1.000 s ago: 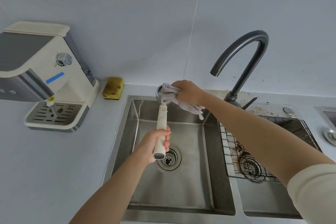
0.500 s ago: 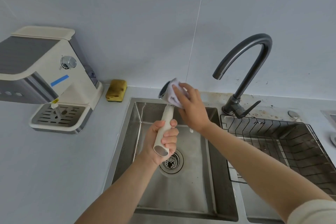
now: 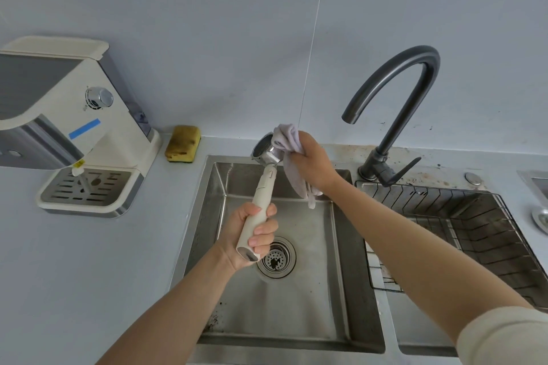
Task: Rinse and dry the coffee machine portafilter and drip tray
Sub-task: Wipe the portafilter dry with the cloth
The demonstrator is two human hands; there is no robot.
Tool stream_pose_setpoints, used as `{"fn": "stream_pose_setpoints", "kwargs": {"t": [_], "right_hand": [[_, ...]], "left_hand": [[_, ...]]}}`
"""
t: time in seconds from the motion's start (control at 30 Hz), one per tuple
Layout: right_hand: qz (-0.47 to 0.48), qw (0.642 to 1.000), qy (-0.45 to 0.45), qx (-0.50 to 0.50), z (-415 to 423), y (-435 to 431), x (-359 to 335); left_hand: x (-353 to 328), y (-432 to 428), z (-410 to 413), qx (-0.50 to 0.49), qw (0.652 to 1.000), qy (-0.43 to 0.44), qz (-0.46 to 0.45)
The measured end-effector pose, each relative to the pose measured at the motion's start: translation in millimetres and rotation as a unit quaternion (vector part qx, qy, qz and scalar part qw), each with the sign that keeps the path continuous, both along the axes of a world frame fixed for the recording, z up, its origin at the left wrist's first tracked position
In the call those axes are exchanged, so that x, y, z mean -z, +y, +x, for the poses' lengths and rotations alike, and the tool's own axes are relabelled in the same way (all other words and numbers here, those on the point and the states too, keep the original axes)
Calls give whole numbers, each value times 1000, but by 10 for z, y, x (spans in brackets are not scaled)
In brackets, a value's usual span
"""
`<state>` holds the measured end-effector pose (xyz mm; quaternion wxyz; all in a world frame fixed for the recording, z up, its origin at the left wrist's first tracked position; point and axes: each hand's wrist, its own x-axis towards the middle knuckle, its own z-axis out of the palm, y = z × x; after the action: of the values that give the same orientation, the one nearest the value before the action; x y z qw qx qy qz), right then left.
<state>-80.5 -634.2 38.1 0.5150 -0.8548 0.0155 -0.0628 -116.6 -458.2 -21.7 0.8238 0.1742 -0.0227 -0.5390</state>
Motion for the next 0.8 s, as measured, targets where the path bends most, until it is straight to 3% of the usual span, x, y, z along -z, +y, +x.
{"fn": "stream_pose_setpoints", "kwargs": {"t": [0.07,0.17,0.4,0.6,0.8], "right_hand": [[107,990,90,-1,0,-50,-74],[184,975,122,-5,19,-92,-65],[247,953,177,12,69,-176,50],[326,909,260,-4,100,-368,59],[272,924,259,-68,216,-421,31]], "left_hand": [[2,16,10,2,996,-42,73],[-33,56,32,19,988,-72,138],[-88,113,43,74,951,-141,267],[-247,267,293,133,848,-312,406],[-473,326,616,189,727,-417,511]]}}
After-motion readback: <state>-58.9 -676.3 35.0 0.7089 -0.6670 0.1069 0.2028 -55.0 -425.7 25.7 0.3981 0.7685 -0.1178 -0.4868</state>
